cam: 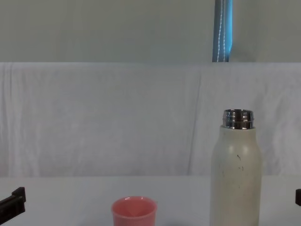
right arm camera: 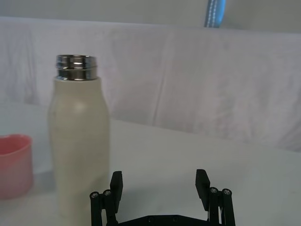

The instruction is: Grasp the thermos with one hand and pour water into the cup lid.

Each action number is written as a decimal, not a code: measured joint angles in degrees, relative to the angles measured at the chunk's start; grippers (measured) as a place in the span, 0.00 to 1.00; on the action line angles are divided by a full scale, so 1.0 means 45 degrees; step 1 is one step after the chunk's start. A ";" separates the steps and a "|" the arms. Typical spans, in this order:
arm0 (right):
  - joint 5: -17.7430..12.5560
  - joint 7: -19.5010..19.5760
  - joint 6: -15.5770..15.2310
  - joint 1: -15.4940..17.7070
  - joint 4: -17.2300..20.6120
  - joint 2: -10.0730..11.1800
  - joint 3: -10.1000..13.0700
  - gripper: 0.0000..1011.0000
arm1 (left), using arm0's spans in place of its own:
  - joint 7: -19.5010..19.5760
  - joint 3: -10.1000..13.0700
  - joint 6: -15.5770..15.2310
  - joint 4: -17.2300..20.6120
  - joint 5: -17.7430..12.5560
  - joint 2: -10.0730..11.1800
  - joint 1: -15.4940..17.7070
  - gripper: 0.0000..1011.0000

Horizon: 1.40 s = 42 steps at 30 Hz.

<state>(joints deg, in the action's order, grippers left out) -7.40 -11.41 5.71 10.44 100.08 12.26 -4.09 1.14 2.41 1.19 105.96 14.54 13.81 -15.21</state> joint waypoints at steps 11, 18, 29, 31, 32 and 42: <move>0.0008 -0.0203 0.0062 0.0168 0.0122 0.0104 -0.0429 0.99 | 0.0000 0.0000 0.0000 0.0000 -0.0001 0.0000 0.0000 0.99; 0.0228 -0.0135 0.0290 -0.0066 -0.0155 0.0080 -0.0650 0.99 | 0.0000 0.0000 -0.0001 0.0000 -0.0001 -0.0001 0.0000 0.99; 0.0349 -0.0014 0.0382 -0.0332 -0.0376 -0.0029 -0.0754 0.99 | 0.0000 0.0000 0.0000 0.0000 0.0000 0.0000 0.0000 0.99; 0.0347 -0.0013 0.0382 -0.0322 -0.0373 -0.0027 -0.0746 0.99 | 0.0000 0.0000 -0.0001 0.0000 0.0000 -0.0001 0.0000 0.99; 0.0346 -0.0014 0.0382 -0.0319 -0.0372 -0.0026 -0.0745 0.99 | 0.0000 0.0000 -0.0001 0.0000 0.0000 0.0000 0.0000 0.99; 0.0336 -0.0014 0.0379 -0.0295 -0.0347 -0.0017 -0.0729 0.99 | 0.0000 0.0000 -0.0001 0.0000 0.0000 0.0000 0.0000 0.99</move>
<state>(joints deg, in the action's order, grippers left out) -5.89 -11.48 7.42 9.11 98.52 12.18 -7.37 1.14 2.41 1.19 105.95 14.54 13.81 -15.21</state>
